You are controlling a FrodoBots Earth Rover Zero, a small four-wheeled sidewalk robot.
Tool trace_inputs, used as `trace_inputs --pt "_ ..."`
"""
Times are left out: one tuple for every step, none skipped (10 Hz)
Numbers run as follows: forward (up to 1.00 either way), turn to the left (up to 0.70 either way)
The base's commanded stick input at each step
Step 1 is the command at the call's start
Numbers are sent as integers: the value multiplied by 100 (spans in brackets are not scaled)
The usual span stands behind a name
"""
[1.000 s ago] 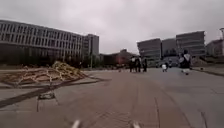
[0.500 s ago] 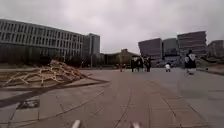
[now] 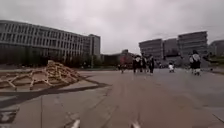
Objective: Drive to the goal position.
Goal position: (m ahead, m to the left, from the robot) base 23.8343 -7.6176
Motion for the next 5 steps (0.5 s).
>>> trace_inputs --pt "100 0" --pt "100 0" --pt "100 0" --pt "100 0" --pt "100 0"
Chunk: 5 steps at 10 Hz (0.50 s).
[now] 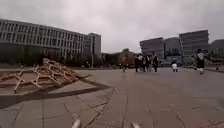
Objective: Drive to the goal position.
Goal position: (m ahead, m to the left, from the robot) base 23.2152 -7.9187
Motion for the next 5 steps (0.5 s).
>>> trace_inputs --pt "100 0" --pt "100 0" --pt "100 0" --pt "100 0" --pt "100 0"
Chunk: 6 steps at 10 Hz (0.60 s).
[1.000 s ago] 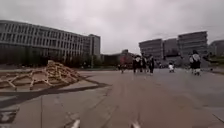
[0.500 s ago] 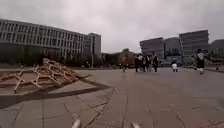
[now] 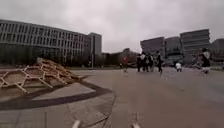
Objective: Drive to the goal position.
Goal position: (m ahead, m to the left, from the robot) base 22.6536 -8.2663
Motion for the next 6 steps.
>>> trace_inputs --pt "100 0" --pt "100 0" --pt "100 0" --pt "100 0" --pt "100 3" --pt "100 15"
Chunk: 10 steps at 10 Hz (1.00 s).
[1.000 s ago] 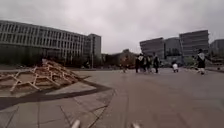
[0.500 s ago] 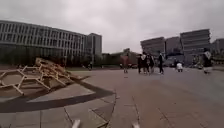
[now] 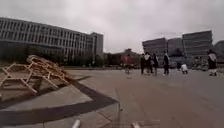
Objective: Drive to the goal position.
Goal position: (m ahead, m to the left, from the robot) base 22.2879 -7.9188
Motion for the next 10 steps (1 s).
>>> trace_inputs --pt "100 27" --pt "100 3" --pt "100 0" --pt "100 0" --pt "100 0" --pt "100 0" --pt "100 0" --pt "100 0" --pt "100 0" --pt "100 0"
